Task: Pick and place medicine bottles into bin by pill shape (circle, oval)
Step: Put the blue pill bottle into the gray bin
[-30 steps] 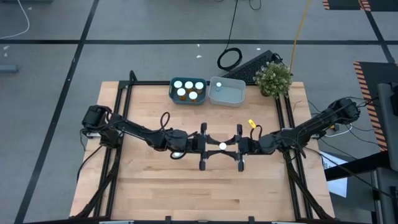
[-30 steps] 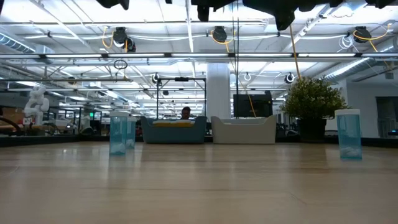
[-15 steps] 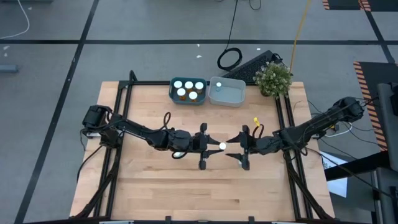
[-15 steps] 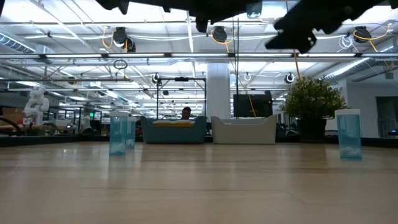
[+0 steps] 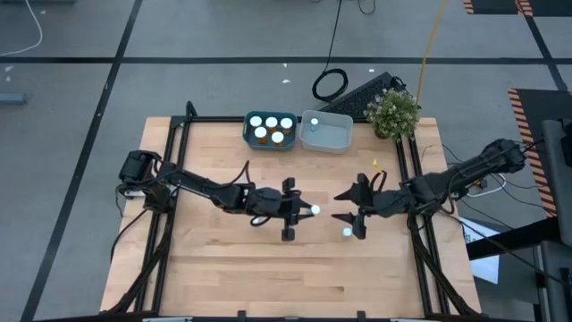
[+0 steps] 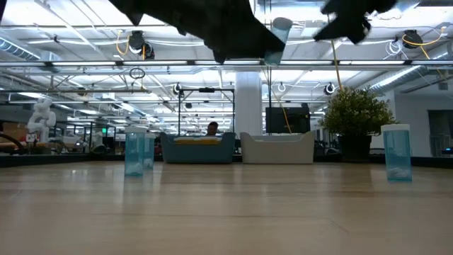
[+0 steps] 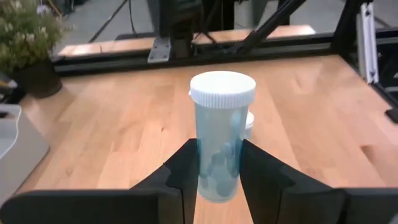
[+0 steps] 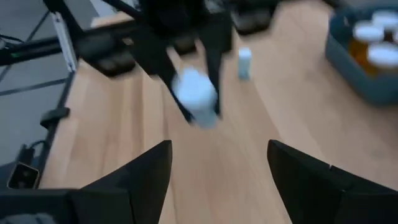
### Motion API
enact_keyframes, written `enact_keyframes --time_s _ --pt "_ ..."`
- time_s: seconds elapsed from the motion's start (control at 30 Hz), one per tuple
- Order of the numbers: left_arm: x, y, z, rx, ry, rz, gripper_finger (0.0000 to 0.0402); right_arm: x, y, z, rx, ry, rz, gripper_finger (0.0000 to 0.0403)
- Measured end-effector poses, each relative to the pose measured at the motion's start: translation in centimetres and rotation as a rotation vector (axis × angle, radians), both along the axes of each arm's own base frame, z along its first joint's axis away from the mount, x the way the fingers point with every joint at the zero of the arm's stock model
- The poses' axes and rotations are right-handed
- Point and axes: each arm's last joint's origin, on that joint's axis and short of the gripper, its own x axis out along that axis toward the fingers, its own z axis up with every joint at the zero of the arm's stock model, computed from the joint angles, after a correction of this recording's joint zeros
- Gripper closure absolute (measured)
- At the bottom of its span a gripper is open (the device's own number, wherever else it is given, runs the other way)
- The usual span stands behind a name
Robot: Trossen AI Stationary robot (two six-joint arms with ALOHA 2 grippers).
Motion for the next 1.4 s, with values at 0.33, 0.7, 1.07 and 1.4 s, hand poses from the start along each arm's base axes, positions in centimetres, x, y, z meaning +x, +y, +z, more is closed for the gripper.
enact_keyframes --time_s 0.33,0.7,1.07,1.4 --pt "0.8 0.3 -2.0 -0.008 0.033 0.016 0.0298 5.3 1.4 4.3 -0.120 0.034 0.045 0.0147" --pt "2.0 0.1 -3.8 -0.027 -0.017 0.020 0.0298 7.2 0.3 3.2 -0.119 0.242 0.074 0.0147" --pt "2.0 0.1 -3.7 -0.033 -0.031 0.021 0.0298 7.0 0.4 2.2 -0.158 0.308 0.135 0.0147" --pt "2.0 0.1 -3.8 -0.032 -0.029 0.021 0.0298 6.7 0.4 0.5 -0.153 0.337 0.155 0.0147"
